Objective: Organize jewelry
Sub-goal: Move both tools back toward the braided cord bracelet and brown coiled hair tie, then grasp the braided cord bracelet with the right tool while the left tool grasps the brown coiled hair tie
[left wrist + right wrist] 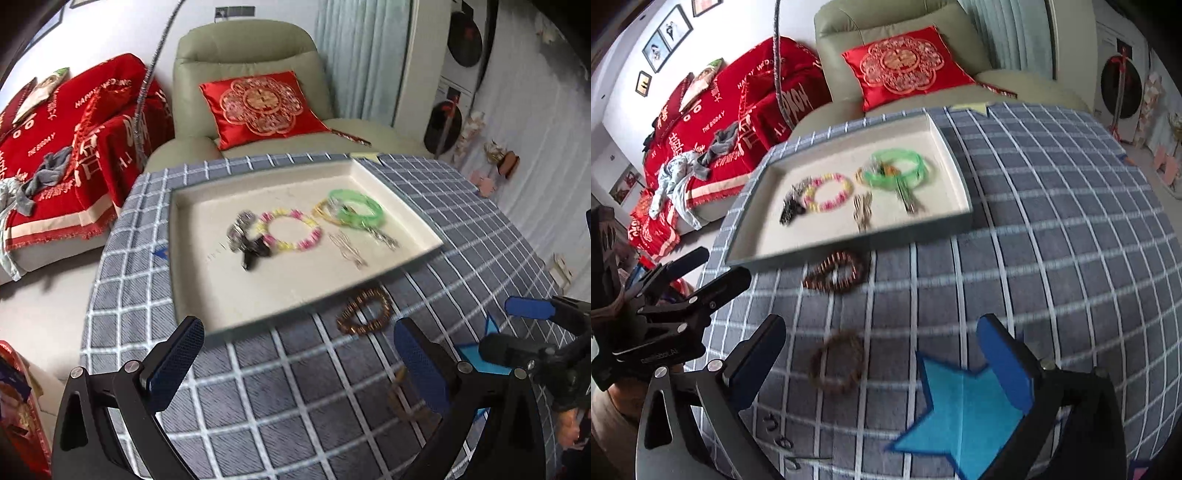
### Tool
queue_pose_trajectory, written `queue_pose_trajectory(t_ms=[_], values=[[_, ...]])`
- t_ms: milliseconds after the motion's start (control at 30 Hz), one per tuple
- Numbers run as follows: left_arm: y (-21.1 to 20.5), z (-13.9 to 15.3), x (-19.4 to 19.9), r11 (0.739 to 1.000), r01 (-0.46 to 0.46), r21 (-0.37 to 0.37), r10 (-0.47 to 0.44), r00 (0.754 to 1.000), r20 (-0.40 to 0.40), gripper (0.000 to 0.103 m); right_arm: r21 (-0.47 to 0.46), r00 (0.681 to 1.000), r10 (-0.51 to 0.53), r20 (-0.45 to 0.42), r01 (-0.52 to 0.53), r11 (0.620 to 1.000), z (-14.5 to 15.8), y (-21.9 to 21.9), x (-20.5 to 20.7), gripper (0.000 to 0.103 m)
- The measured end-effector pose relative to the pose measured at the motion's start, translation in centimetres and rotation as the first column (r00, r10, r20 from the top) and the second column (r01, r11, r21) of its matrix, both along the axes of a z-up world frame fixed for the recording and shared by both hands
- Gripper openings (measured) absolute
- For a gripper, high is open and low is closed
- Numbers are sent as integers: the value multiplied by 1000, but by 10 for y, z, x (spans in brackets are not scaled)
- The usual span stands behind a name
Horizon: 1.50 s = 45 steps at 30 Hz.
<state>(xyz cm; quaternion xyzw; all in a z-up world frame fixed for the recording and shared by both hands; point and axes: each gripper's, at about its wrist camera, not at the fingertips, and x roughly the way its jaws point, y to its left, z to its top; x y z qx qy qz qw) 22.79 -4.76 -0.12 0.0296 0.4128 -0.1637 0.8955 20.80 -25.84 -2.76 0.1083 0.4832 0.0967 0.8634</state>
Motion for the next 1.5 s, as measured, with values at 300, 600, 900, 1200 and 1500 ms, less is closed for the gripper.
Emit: queue_pose_trajectory(t_ms=[300,600,900,1200,1500], values=[[-10,-30,0,998,-42,-35,37,989,-141,103,-47,998,16,-54,-18,999,-24,0,-29,103],[-10,-42,9,988,-127,-89,105,970,-218,103,-82,998,28,-55,-32,996,-35,10,-36,103],[-12,-51,17,973,-206,-106,174,952,-254,103,-110,1000,-6,-21,4,994,-39,27,-35,92],[-18,-52,20,975,-208,-76,185,955,-232,103,-116,999,-32,17,33,993,-44,39,-33,71],[-29,-52,19,985,-172,-17,165,967,-196,103,-278,996,51,71,-29,960,-47,67,-38,47]])
